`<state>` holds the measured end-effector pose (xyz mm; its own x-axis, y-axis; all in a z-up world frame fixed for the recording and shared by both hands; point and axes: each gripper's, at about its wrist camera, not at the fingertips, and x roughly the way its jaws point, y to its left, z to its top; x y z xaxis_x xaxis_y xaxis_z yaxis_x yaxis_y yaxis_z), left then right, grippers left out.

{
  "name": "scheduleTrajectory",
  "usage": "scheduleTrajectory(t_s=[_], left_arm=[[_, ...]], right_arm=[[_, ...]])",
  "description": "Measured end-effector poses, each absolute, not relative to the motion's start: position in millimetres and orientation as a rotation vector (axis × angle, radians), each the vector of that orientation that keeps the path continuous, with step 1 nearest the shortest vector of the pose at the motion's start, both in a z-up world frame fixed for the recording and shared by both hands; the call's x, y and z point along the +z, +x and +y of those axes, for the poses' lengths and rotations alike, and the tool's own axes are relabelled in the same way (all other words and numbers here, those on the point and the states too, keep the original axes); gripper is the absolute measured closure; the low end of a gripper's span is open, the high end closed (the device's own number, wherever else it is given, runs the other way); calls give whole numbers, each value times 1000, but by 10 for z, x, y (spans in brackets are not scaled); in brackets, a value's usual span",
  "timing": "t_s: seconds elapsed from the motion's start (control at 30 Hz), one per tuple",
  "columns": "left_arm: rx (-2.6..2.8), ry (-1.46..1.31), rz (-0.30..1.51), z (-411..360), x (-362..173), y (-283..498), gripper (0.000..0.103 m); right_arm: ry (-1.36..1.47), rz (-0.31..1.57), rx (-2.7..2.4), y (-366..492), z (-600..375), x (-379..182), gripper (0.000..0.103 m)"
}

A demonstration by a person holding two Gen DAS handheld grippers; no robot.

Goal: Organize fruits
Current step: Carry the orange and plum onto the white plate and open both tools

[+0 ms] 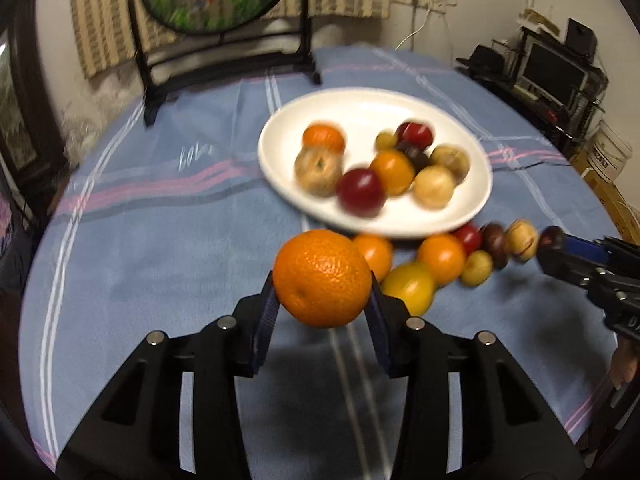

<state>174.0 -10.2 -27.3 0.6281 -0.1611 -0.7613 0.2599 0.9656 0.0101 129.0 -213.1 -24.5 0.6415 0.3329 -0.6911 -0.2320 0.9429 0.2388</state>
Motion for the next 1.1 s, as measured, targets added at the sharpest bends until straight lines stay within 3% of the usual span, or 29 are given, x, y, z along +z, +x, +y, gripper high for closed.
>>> scheduleTrajectory(t_s=[0.27, 0.73, 0.77, 0.8, 0.83, 0.87, 1.1], left_arm=[[-270, 102, 849, -403, -44, 2291, 61], [-197, 84, 937, -545, -311, 3045, 58], [-195, 90, 931, -554, -318, 3052, 56], [-200, 87, 923, -559, -318, 3049, 47], [-191, 86, 916, -562, -313, 3044, 34], [-179, 89, 908, -568, -304, 3032, 31], [-201, 118, 802, -614, -157, 2750, 15]], right_arm=[[129, 755, 338, 1933, -1985, 30, 70], [109, 840, 309, 2980, -1799, -219, 70], [113, 851, 319, 2997, -1789, -234, 66], [124, 850, 327, 2997, -1791, -231, 61], [151, 841, 326, 2981, -1811, -210, 45], [177, 823, 323, 2958, -1830, -190, 39], [226, 798, 329, 2686, -1973, -120, 39]])
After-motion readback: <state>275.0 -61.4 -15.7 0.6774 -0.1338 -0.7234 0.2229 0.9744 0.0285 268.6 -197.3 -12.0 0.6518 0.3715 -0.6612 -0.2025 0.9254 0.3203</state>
